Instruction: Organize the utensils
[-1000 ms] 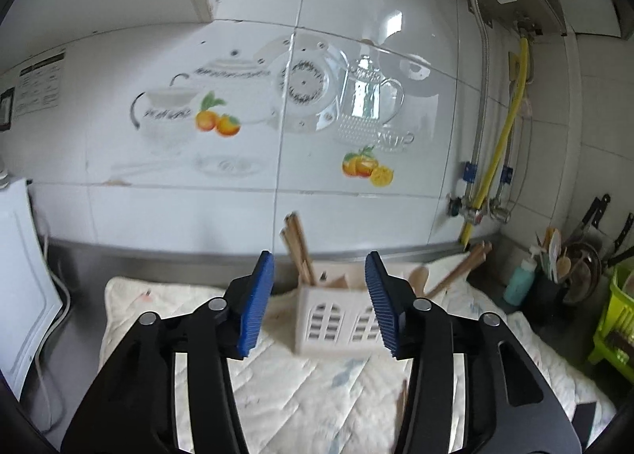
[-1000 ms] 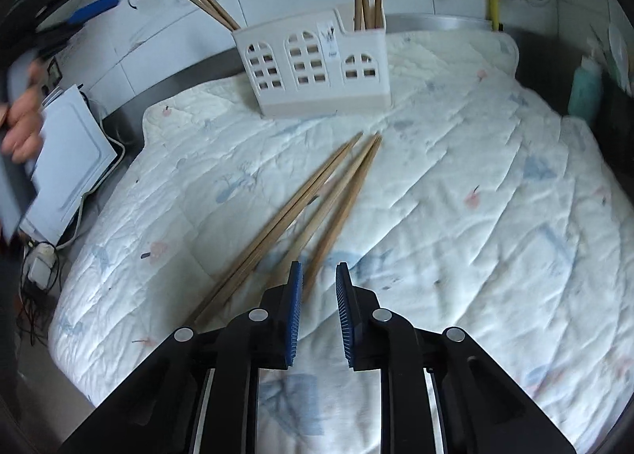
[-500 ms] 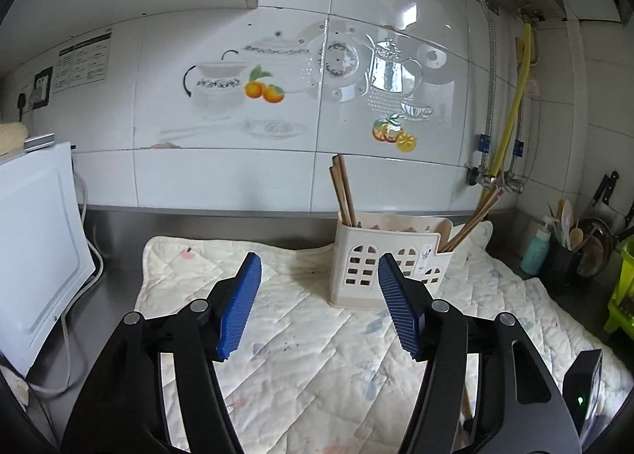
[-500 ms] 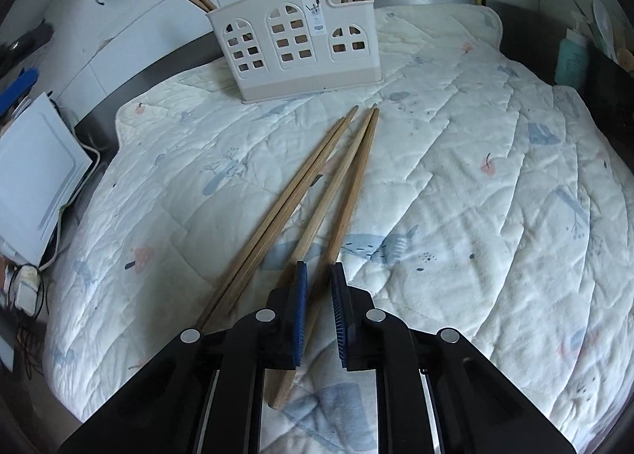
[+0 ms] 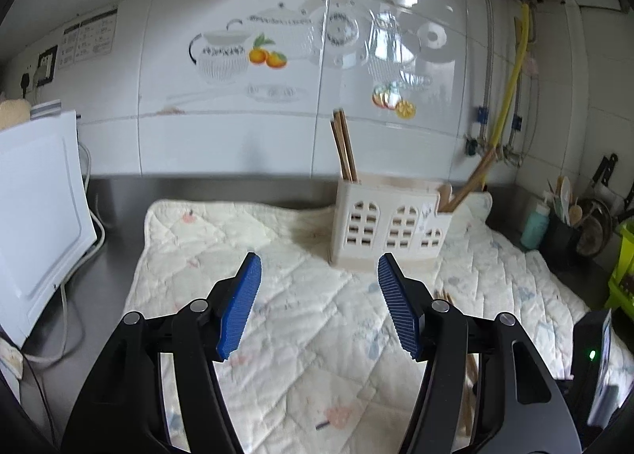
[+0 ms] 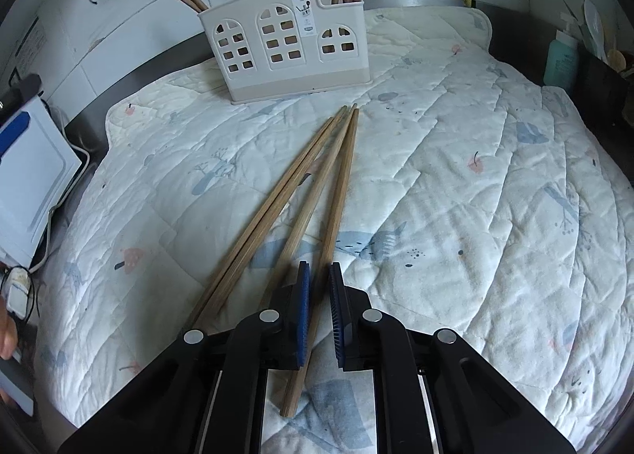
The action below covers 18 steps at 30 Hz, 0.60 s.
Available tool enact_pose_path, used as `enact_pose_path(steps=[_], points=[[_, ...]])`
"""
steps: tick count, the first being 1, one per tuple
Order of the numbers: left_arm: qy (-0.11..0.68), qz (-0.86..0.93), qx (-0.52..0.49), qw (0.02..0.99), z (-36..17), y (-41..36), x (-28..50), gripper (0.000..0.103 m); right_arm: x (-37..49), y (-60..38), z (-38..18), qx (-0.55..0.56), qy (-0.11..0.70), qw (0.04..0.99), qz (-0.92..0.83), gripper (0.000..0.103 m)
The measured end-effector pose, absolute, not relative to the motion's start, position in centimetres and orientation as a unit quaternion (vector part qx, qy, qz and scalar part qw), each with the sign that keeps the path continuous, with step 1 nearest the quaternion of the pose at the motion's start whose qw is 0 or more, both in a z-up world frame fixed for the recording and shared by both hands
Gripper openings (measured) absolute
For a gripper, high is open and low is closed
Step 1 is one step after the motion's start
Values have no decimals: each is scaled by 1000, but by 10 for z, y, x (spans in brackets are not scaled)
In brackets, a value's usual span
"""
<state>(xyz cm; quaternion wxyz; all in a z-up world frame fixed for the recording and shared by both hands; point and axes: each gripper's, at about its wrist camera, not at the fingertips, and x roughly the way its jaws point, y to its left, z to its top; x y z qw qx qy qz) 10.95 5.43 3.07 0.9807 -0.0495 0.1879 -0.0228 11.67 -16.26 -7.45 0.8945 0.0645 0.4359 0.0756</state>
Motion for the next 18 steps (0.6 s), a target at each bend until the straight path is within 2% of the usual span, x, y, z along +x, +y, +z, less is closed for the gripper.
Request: enact_pose_path(steps=[6,18], points=[[237,-56,-56,968,2,41,106,61,109,-169,-73,39,426,901,70,8],[337,-163,-63,925,-50,4,111,40,100,-190,-74,24,421,904,77,7]])
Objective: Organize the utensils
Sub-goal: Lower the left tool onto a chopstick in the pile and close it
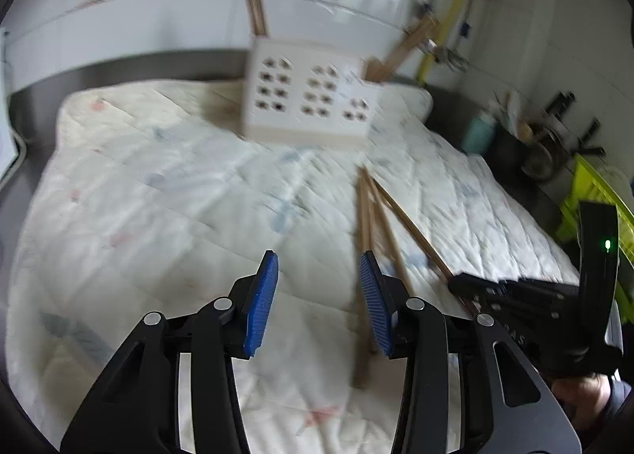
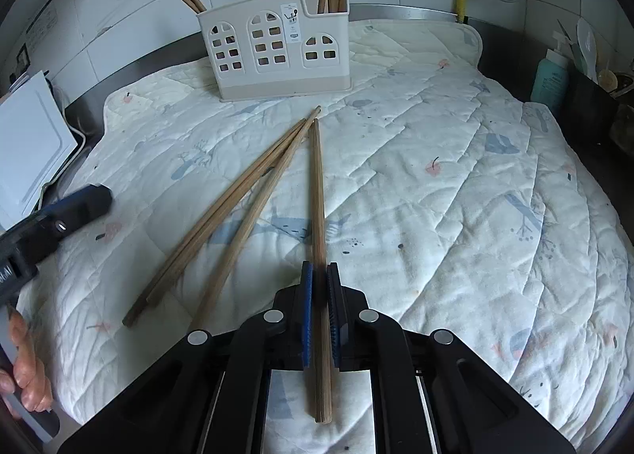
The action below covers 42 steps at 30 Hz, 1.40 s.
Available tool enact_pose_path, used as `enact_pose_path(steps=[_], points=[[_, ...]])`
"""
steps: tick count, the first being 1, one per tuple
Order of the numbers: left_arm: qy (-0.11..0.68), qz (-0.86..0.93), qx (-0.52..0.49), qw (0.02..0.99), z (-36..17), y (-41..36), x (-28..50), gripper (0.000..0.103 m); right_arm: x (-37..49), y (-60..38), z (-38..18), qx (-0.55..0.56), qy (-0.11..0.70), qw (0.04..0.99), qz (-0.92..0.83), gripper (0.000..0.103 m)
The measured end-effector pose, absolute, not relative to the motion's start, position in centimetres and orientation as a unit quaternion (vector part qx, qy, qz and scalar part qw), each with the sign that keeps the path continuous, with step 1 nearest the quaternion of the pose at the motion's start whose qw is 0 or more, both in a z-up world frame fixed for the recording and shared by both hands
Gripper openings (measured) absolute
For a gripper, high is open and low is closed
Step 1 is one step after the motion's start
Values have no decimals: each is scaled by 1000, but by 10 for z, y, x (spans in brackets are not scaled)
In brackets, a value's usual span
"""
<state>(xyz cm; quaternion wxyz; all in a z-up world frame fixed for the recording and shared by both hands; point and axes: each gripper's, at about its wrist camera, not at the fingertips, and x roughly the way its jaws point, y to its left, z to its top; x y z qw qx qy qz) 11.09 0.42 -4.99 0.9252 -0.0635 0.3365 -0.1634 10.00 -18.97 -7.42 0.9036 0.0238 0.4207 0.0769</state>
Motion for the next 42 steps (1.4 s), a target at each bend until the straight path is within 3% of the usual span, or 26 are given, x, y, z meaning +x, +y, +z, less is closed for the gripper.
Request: enact_pose_path(steps=[7,9,20,22,42], points=[[374,-198,-13,906,-68,-24,118,31,98,-195,-74,26,419,903,93,7],[382,-202,-8,902,-72,-28,121,23,98,-196,-75,25,418,903,97,7],[404,-207,7,891,-82,-35,132,22,97,-199,-76,25,416,903,109,8],[406,-206,6,890,-82,-34,133,16,96,-200,-76,24,415,903,110,8],[408,-186,47,893,-88,-50,123,15,89,-202,-78,7,408,906,113,9]])
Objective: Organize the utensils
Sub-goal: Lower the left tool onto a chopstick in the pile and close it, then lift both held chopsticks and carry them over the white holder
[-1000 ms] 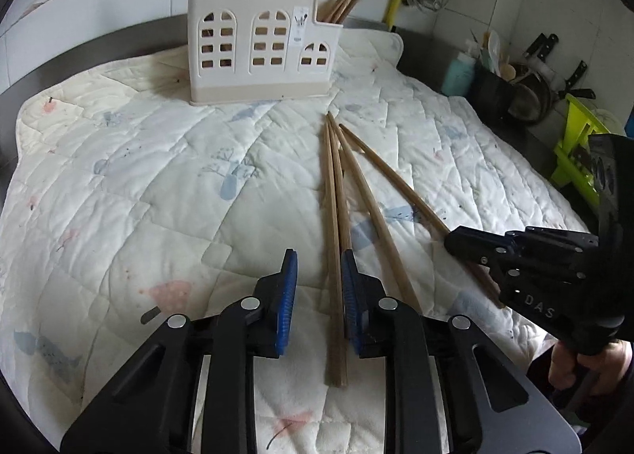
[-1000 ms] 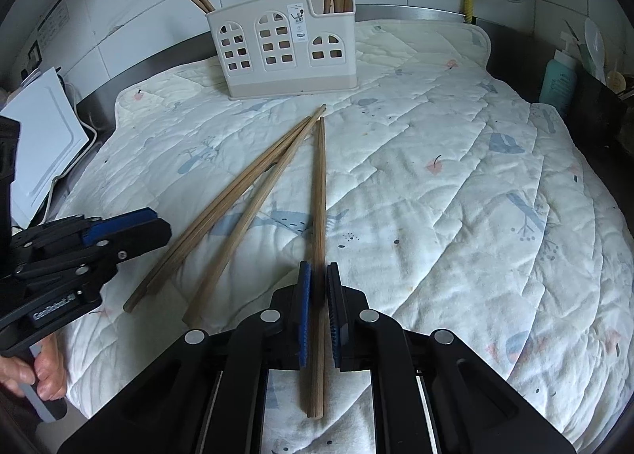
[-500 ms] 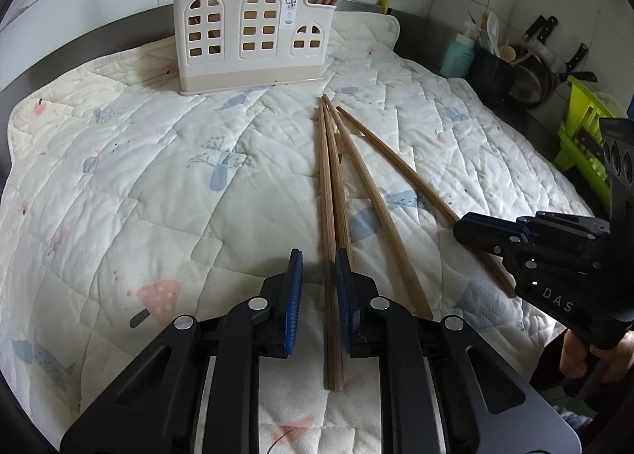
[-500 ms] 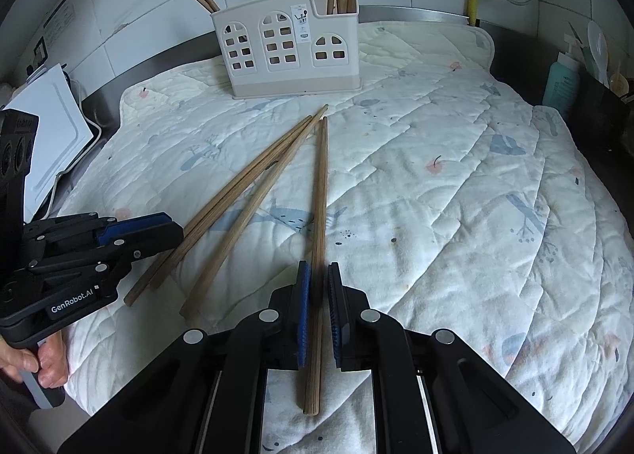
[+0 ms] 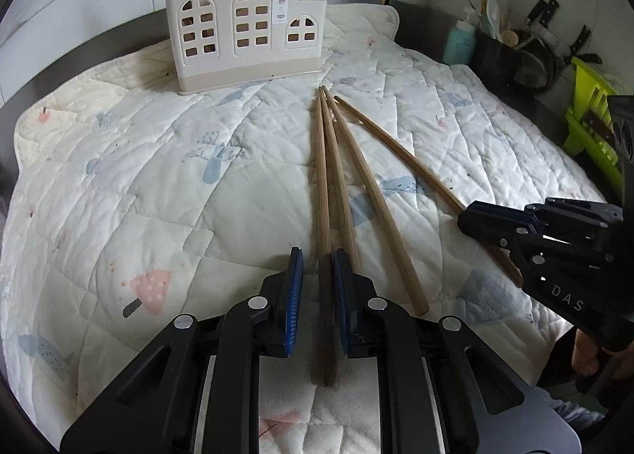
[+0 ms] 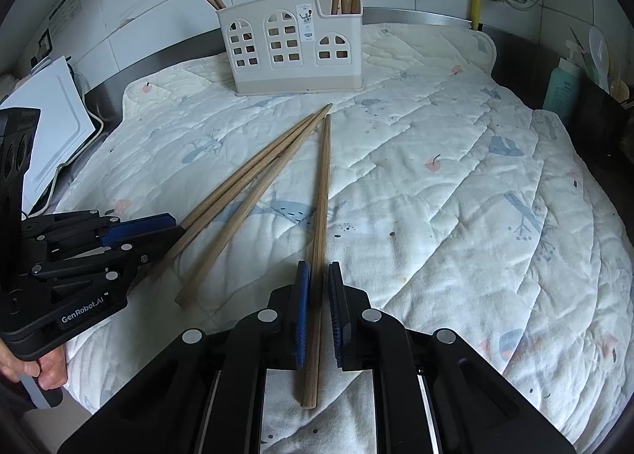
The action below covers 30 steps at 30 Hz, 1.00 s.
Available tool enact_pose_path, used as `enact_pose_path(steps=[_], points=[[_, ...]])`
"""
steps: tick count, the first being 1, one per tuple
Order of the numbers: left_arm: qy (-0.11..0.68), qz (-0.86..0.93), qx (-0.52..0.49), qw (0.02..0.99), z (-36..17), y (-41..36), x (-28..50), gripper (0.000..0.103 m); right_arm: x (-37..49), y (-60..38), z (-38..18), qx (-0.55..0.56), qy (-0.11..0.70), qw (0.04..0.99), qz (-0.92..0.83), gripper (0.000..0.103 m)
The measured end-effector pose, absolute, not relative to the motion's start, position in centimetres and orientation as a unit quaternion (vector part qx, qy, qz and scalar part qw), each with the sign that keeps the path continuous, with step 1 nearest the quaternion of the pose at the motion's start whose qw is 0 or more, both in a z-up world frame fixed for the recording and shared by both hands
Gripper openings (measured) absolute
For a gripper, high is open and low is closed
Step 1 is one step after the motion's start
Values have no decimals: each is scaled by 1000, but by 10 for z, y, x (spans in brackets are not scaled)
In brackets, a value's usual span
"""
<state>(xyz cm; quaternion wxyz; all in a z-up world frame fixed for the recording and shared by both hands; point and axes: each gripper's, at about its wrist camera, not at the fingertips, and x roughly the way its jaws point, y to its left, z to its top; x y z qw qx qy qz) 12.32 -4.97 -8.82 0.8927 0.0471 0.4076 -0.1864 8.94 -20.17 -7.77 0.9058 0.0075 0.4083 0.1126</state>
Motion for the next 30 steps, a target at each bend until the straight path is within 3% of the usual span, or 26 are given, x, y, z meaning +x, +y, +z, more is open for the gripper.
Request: enact_pose_path(steps=[3,6,15,30], points=[[406,-176,37,896,-87,-48,123,13,88,-201,-77,9,406,907,113,8],[406,-173,15,897,-86,-46,122,6,86,-202,-72,8,401,909,112,7],[412,-165,-13,896,-90,-48,121,9,80,-217,-36,4,358,928,103,7],[368,-164,-33,915,-63,-33,119,6,85,-227,45,-17,286,949,133,7]])
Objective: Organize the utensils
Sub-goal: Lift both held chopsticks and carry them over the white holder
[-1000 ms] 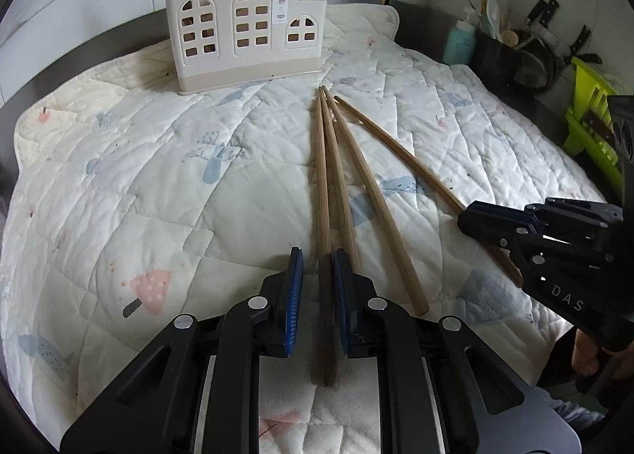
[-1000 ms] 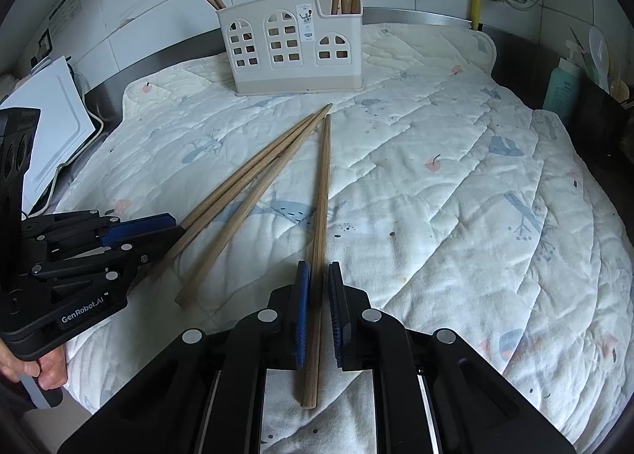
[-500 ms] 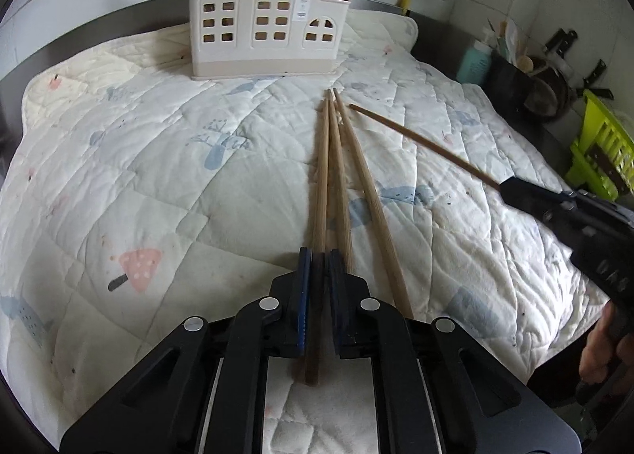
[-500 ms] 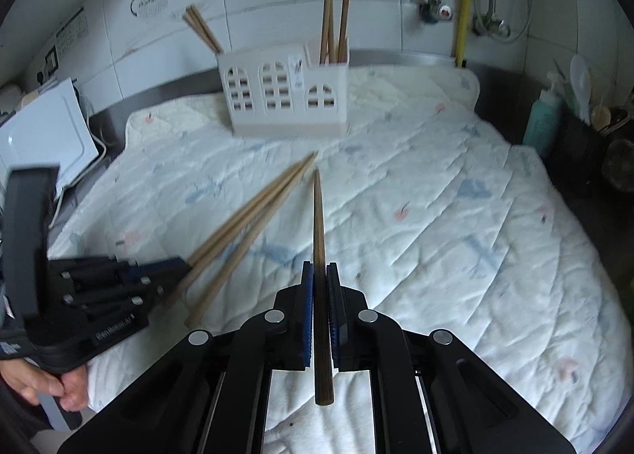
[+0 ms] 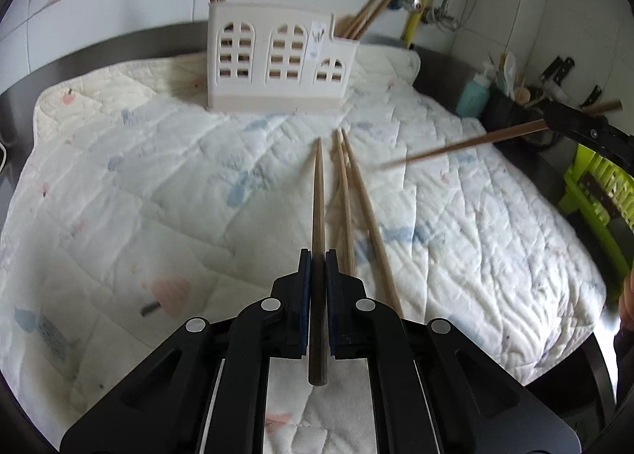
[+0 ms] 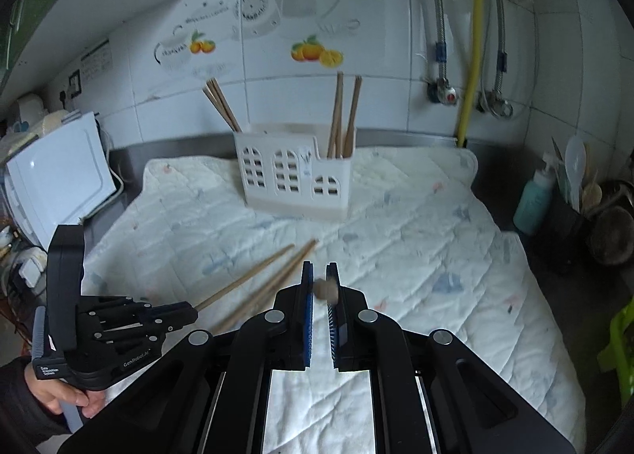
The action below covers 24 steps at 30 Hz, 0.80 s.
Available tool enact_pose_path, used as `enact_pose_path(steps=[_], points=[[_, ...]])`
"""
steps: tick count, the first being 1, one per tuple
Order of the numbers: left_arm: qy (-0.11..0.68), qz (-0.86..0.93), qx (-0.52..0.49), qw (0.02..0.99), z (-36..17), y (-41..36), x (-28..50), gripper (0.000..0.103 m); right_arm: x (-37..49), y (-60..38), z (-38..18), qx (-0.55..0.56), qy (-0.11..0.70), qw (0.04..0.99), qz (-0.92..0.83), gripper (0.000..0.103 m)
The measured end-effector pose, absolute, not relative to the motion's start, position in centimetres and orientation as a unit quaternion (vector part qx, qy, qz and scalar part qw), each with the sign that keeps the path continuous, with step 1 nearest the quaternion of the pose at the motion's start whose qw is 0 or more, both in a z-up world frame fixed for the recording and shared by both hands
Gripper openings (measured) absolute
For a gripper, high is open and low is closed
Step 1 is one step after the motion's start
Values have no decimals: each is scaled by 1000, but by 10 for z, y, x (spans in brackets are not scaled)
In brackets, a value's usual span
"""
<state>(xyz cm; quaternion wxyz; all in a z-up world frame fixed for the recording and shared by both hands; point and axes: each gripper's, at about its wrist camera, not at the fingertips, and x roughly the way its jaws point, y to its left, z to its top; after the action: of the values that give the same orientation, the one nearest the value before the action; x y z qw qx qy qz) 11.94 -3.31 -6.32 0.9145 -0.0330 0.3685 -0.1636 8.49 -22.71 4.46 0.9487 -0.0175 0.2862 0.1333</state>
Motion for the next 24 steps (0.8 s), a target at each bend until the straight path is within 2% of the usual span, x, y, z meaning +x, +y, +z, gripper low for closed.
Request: enact_pose_path(steps=[10,24], points=[[322,-169,-29,931,-33,-24,122,6,101,-216,88,-29,271,944,185,7],[300,-171,-26,938,11,-10,149,6,158,-202,159,-46,246,944,213,7]])
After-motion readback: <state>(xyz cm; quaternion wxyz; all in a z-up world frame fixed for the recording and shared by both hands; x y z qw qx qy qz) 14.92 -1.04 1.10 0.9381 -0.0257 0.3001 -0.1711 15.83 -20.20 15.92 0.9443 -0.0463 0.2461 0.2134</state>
